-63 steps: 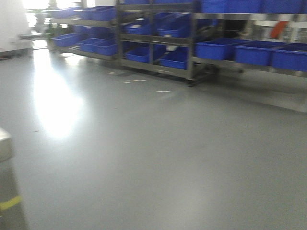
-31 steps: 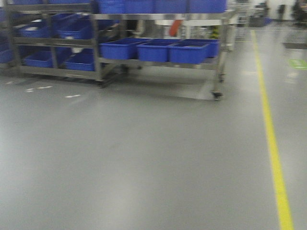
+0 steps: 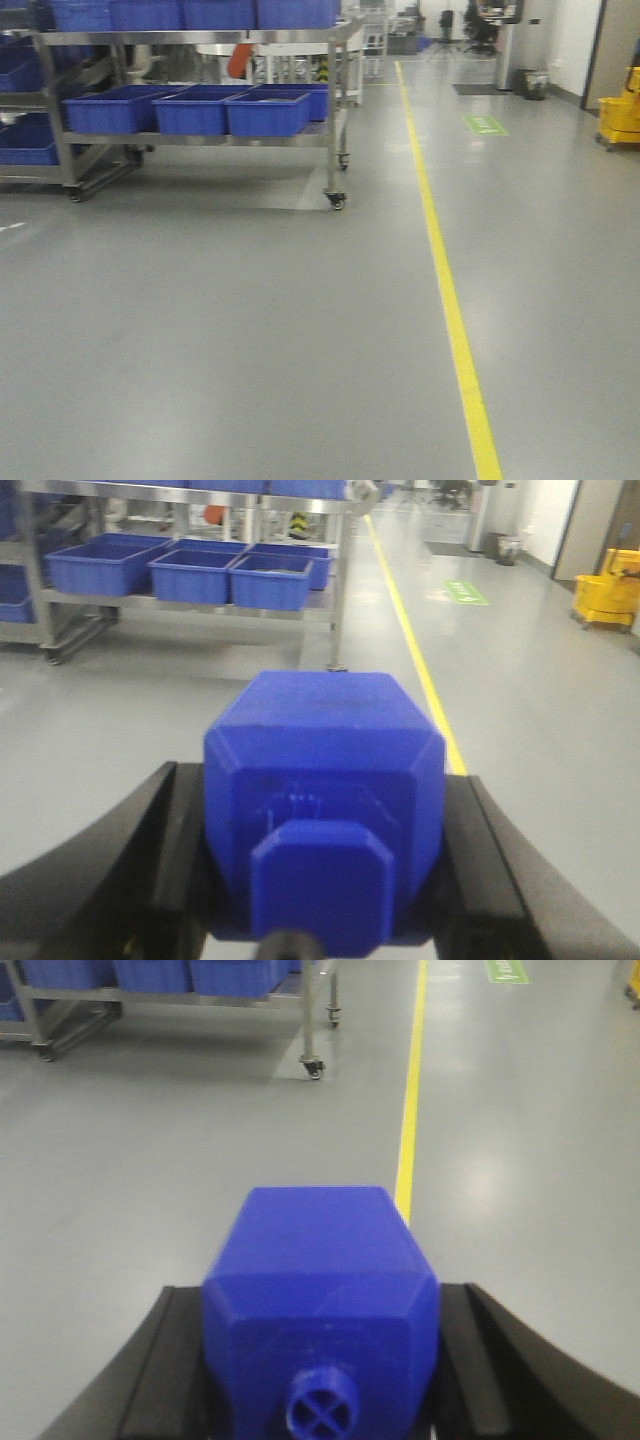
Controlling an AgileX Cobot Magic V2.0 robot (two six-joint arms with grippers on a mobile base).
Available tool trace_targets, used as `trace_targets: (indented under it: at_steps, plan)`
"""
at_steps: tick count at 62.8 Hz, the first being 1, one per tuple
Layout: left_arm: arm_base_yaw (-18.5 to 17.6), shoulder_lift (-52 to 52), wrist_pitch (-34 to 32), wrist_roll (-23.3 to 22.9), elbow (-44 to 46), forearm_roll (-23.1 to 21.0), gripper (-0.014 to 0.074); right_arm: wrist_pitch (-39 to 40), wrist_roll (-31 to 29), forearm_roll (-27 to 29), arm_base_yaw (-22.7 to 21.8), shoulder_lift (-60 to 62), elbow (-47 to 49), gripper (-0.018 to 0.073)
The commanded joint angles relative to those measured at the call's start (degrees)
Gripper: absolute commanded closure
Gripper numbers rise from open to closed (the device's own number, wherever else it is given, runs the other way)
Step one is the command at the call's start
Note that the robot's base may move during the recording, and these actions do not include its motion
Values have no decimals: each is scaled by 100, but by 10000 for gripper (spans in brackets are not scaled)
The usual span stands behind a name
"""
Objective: Pick and sort blue part to right shelf
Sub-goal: 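Drive the base away from the table holding both blue parts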
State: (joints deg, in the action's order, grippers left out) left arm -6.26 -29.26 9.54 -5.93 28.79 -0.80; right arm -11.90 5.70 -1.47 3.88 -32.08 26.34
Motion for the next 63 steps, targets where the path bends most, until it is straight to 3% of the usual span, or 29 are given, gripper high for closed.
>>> trace_targets:
  at_steps: [1,63]
  plan:
    - [15,-8,-582,-3,183,-8,386,545,-55,-10,-27,2,178,273]
    - [15,-8,-582,-3,183,-8,387,545,-55,-10,-27,2,178,273]
